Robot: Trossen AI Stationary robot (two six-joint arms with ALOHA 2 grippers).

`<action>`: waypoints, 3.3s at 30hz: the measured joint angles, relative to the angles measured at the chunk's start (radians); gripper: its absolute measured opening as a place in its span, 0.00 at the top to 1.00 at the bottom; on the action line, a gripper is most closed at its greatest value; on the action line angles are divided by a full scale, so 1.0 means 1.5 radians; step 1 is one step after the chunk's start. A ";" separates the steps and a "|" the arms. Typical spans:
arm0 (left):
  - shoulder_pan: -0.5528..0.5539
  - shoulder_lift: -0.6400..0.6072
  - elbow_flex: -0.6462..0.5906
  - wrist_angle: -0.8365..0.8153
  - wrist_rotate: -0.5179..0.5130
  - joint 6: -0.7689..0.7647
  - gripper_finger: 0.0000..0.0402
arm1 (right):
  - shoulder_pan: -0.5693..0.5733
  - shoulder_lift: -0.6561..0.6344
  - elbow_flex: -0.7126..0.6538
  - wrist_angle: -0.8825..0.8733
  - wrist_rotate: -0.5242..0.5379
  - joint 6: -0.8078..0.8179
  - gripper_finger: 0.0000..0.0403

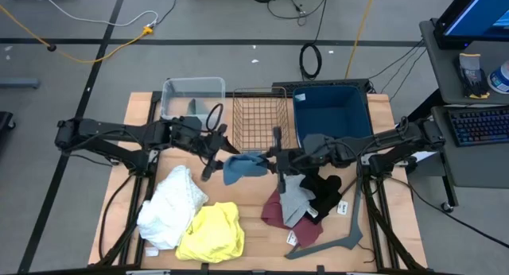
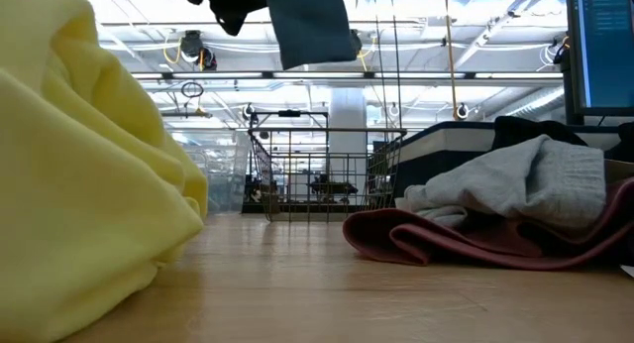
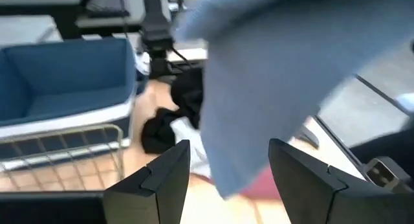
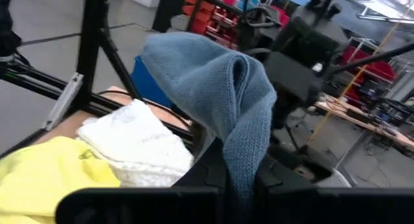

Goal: Pick & Place Cloths
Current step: Put the blue sock into the transparent container

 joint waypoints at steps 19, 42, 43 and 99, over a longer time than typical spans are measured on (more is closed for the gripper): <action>-0.006 -0.004 0.000 0.087 0.060 -0.010 0.47 | 0.000 0.022 0.000 0.041 -0.001 -0.016 0.99; -0.014 -0.004 0.000 0.124 0.059 0.005 0.48 | -0.004 0.105 0.000 0.197 -0.004 -0.043 0.98; -0.014 -0.004 0.000 0.124 0.059 0.005 0.50 | -0.004 0.104 0.000 0.196 -0.004 -0.043 0.98; 0.193 -0.130 0.000 0.127 -0.034 -0.174 1.00 | 0.115 0.096 0.000 -0.392 0.170 0.155 0.54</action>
